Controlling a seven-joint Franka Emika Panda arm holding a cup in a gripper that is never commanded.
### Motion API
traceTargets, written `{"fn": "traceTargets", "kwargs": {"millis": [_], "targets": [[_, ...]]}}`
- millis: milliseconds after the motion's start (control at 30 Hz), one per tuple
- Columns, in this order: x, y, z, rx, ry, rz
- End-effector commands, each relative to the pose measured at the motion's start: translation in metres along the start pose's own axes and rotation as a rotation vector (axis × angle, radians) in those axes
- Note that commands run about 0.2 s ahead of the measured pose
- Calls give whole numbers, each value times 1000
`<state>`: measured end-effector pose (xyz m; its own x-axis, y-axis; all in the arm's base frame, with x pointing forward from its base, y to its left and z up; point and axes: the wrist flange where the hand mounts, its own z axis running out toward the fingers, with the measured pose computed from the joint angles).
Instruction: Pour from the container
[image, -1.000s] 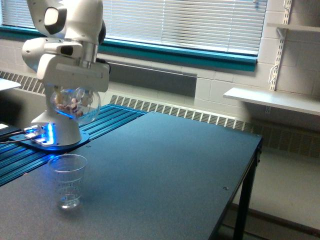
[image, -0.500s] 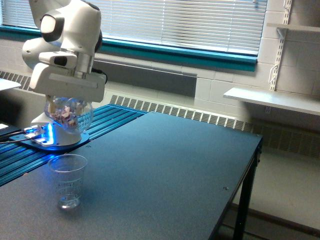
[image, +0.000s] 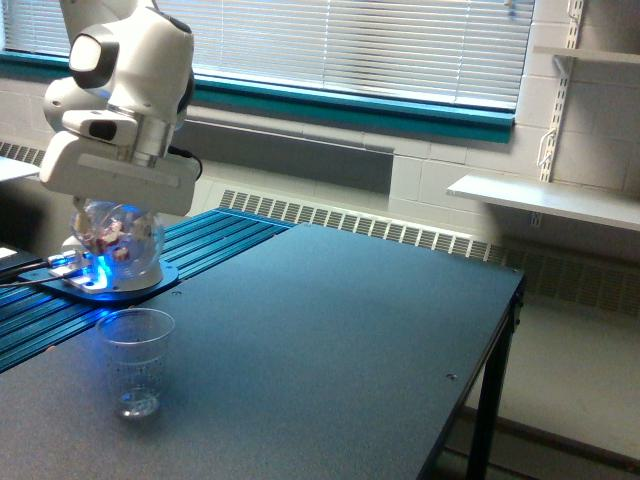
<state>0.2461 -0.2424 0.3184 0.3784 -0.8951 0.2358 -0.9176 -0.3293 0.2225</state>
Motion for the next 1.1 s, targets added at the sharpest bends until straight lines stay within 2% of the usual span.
{"fn": "traceTargets", "kwargs": {"millis": [33, 400, 833, 1100], "targets": [[-3, 6, 12, -50, -18, 31], [-11, -3, 19, -125, -23, -22], [-17, -8, 17, -141, -45, -15], [-16, -7, 12, -135, -64, 6]]}}
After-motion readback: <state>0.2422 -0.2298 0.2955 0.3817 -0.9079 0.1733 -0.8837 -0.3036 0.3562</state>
